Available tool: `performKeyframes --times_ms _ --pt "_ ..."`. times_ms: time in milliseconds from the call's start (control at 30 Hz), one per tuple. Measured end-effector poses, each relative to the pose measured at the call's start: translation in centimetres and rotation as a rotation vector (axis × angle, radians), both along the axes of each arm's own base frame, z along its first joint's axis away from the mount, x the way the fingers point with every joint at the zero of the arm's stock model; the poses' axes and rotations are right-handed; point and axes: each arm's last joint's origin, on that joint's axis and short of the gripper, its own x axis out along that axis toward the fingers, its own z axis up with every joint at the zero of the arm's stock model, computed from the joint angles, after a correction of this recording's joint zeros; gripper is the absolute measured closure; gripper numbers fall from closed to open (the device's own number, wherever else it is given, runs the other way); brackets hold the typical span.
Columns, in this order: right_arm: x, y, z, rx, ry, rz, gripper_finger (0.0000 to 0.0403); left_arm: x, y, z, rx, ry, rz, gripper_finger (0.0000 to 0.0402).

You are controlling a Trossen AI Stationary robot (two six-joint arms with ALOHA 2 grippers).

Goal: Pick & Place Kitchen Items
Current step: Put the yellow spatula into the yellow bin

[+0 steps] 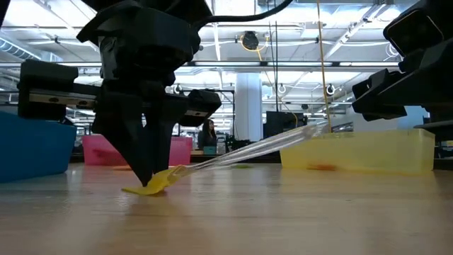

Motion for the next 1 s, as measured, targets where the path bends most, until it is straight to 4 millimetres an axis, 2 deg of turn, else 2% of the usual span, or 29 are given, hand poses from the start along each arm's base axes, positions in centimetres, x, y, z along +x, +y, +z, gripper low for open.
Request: performKeyframes --times_ms 400,533,633,767,1000 --pt "0.0 0.0 0.1 0.012 -0.013 -0.002 0.0259 0.4 -1.7 0.3 0.004 -0.091 0.081 0.0397" --pt "0.2 -0.2 0.6 0.027 -0.063 -0.091 0.0259 0.5 -2.1 0.4 0.033 -0.132 0.125 0.0399" --pt "0.2 -0.4 0.4 0.035 -0.048 -0.169 0.0259 1.0 -2.2 0.6 0.040 -0.188 0.209 0.0401" --pt "0.2 -0.4 0.0 0.046 -0.024 -0.175 0.0259 2.0 -2.2 1.1 -0.010 -0.289 0.376 0.0401" --pt "0.4 -0.3 -0.2 0.073 -0.033 -0.177 0.0259 2.2 -1.5 1.2 0.040 -0.335 0.513 0.0401"
